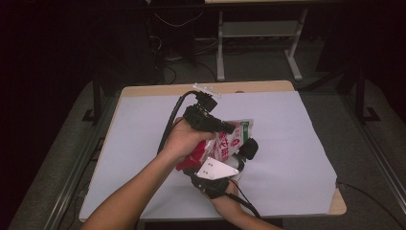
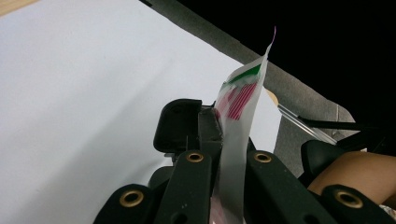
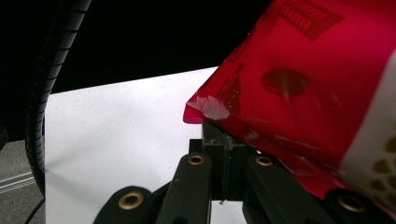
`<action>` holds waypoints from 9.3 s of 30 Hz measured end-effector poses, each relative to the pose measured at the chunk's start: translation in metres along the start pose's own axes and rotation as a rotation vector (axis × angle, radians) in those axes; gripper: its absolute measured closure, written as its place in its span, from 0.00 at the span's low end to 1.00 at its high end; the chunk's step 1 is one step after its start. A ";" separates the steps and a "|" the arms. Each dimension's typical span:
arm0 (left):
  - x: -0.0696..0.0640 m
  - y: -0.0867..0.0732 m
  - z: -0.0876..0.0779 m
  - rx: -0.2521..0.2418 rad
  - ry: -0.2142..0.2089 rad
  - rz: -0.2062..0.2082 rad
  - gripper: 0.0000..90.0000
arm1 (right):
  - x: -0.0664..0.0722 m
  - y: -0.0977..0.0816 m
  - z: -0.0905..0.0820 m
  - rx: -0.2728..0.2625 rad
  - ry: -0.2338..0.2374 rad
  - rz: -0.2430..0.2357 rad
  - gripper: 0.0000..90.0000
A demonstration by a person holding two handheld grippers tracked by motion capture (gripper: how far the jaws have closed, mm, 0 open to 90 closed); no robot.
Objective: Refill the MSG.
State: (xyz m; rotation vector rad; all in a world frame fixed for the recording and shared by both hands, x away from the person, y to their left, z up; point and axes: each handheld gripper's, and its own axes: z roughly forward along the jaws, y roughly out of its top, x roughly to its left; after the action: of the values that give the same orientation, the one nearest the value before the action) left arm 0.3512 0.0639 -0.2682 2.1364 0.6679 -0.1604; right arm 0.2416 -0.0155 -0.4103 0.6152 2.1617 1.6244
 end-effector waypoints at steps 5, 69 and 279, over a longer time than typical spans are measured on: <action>-0.001 0.000 0.001 0.008 0.004 0.002 1.00 | 0.000 0.000 0.000 -0.003 0.002 -0.001 1.00; -0.001 0.002 0.006 0.006 0.002 0.002 1.00 | -0.002 0.001 -0.001 -0.012 0.001 0.008 1.00; -0.006 0.005 0.027 0.053 0.030 0.025 1.00 | -0.004 0.010 -0.004 -0.063 0.006 0.002 1.00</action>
State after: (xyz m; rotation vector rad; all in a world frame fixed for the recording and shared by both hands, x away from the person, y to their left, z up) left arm 0.3521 0.0385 -0.2793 2.2005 0.6601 -0.1342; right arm 0.2444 -0.0182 -0.3997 0.5950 2.1056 1.6911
